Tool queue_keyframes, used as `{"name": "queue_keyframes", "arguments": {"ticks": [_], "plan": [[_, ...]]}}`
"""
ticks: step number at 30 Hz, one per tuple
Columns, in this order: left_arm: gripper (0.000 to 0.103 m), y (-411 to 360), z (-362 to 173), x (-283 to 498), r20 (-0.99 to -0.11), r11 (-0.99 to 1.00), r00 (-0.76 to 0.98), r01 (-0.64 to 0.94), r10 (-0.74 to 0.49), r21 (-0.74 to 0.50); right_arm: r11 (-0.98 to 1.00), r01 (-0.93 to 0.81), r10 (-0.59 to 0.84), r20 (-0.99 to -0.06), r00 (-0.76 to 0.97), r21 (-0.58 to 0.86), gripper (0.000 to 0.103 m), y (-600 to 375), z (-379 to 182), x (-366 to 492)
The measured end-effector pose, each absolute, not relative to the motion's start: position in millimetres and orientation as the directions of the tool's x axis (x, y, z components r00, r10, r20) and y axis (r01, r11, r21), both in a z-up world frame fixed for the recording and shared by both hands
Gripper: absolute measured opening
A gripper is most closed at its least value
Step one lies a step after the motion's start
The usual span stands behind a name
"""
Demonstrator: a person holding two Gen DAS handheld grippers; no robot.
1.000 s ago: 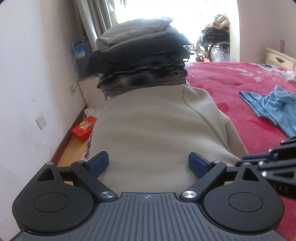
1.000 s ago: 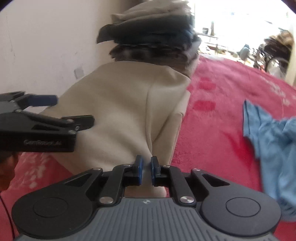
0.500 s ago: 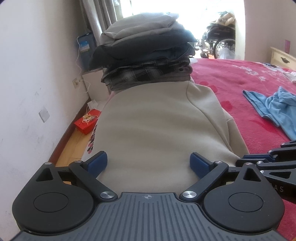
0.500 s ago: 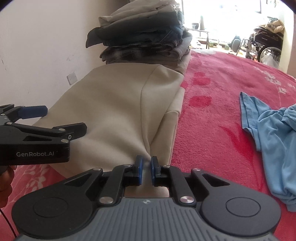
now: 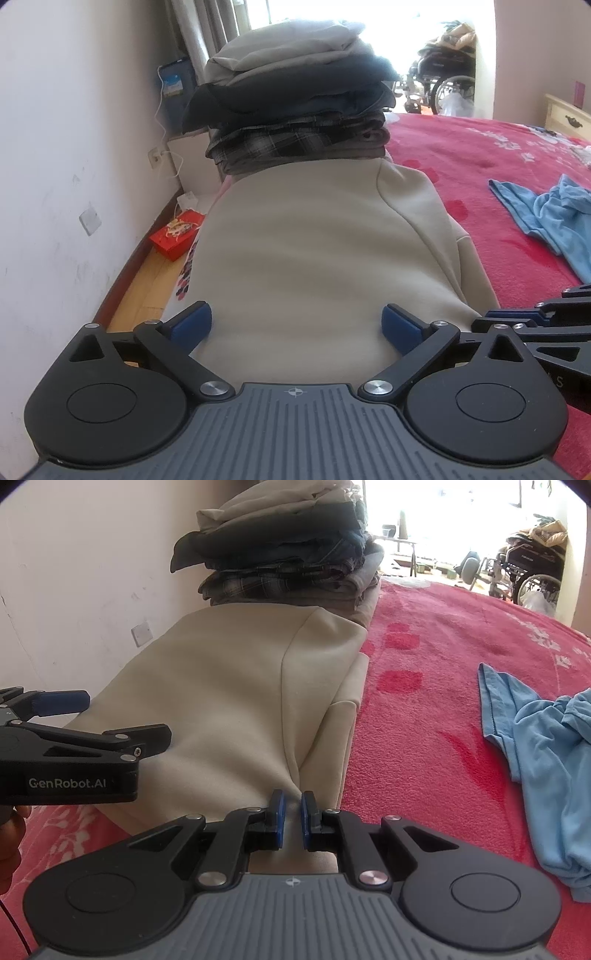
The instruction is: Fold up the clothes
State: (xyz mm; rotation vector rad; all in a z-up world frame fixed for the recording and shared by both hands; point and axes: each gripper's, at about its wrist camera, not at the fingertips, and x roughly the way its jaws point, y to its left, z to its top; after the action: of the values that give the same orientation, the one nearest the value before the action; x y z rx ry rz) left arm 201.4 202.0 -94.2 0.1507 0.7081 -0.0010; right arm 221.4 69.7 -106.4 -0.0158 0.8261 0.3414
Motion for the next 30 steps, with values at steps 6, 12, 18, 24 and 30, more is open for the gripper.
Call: {"name": "queue_keyframes", "arguments": {"ticks": [6,12,18,24,30], "plan": [[0.100,202,-94,201,-0.643,0.989,0.765,0.051,0.049,0.136,0.947,-0.297,0.289,-0.723,0.627,0.121,0.011,70,-106,221],[0.100,214,-89,188,-0.626,0.993,0.779,0.030,0.045,0.110,0.953,-0.266,0.283,-0.734,0.618,0.143,0.011,64,-88,201],[0.100,224,-59,147,-0.628,0.999,0.778,0.011,0.015,0.038,0.965,-0.202,0.255,-0.775,0.578,0.167,0.020,46,-75,135],[0.103,217,4,93,-0.604,0.996,0.796,-0.011,-0.044,-0.087,0.975,-0.122,0.221,-0.774,0.593,0.185,0.054,24,-40,84],[0.103,201,42,42,-0.608,0.993,0.793,-0.096,0.033,-0.071,0.984,-0.140,0.174,-0.732,0.659,0.107,0.077,21,7,44]]}}
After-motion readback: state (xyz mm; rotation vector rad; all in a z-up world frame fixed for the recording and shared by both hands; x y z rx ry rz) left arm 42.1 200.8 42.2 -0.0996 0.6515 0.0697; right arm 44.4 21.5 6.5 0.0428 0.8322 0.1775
